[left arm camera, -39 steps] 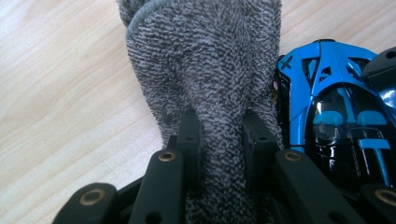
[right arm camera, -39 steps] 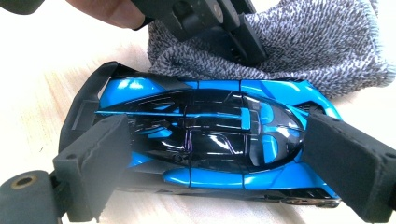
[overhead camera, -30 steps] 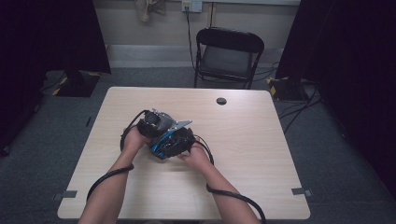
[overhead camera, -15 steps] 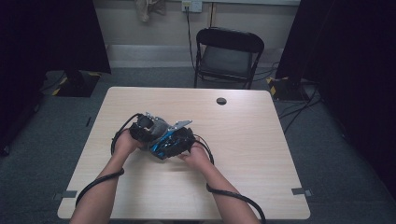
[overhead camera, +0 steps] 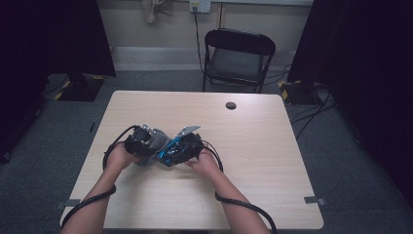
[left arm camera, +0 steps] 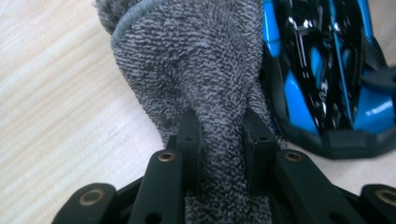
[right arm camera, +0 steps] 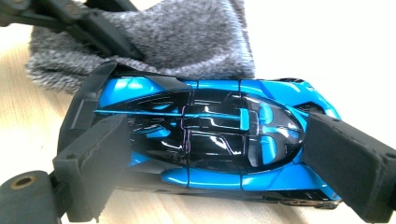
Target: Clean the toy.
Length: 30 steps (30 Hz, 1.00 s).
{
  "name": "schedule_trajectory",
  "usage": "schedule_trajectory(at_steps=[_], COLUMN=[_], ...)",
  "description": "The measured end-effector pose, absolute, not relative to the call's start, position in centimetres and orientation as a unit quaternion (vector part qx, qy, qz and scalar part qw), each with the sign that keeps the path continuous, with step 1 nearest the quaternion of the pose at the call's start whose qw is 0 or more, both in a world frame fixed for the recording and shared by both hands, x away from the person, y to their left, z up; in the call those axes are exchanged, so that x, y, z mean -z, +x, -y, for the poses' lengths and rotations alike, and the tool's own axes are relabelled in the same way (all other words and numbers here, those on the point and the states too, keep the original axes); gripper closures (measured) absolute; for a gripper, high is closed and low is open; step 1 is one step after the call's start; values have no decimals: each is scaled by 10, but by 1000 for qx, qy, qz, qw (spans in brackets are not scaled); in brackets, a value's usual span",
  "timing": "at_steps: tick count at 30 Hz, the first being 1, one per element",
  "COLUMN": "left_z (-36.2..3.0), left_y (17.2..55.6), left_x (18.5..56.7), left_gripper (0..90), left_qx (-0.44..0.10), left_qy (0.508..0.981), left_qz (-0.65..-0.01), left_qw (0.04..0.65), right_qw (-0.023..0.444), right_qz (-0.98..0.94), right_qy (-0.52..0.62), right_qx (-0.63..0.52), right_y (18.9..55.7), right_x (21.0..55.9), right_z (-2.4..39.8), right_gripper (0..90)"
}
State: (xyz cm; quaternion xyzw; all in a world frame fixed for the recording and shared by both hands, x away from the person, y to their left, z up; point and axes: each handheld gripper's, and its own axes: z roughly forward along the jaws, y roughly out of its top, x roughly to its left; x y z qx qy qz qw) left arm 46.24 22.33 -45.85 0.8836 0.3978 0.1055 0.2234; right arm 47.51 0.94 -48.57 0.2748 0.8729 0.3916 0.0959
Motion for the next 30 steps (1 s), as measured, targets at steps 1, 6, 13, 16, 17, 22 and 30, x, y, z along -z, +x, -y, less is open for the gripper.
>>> schedule_trajectory(at_steps=[1, 6, 13, 16, 17, 22, 30], left_z=[-224, -228, -237, -241, -243, -255, -262], left_y=[461, 451, 438, 432, 430, 422, 438], left_x=[458, 458, 458, 458, 457, 452, 435], left_gripper=[725, 724, 719, 718, 718, 713, 699], left_qx=[-108, -108, -104, -103, -105, -107, -141], left_qy=[883, 882, 879, 881, 881, 874, 844], left_qz=[-398, -400, -406, -403, -402, -413, -449], left_qw=[224, 226, 226, 224, 225, 232, 258], right_qw=[96, 96, 96, 96, 96, 95, 95], right_qz=[-873, -873, -873, -873, -873, -875, -875], right_qy=[275, 276, 275, 276, 275, 276, 276], right_qx=[-391, -391, -390, -390, -390, -387, -387], right_y=[475, 475, 475, 475, 475, 475, 475], right_x=[486, 486, 485, 485, 485, 485, 485], right_z=[-9, -9, -10, -10, -10, -10, -10], right_gripper=[79, 80, 80, 80, 79, 80, 80])
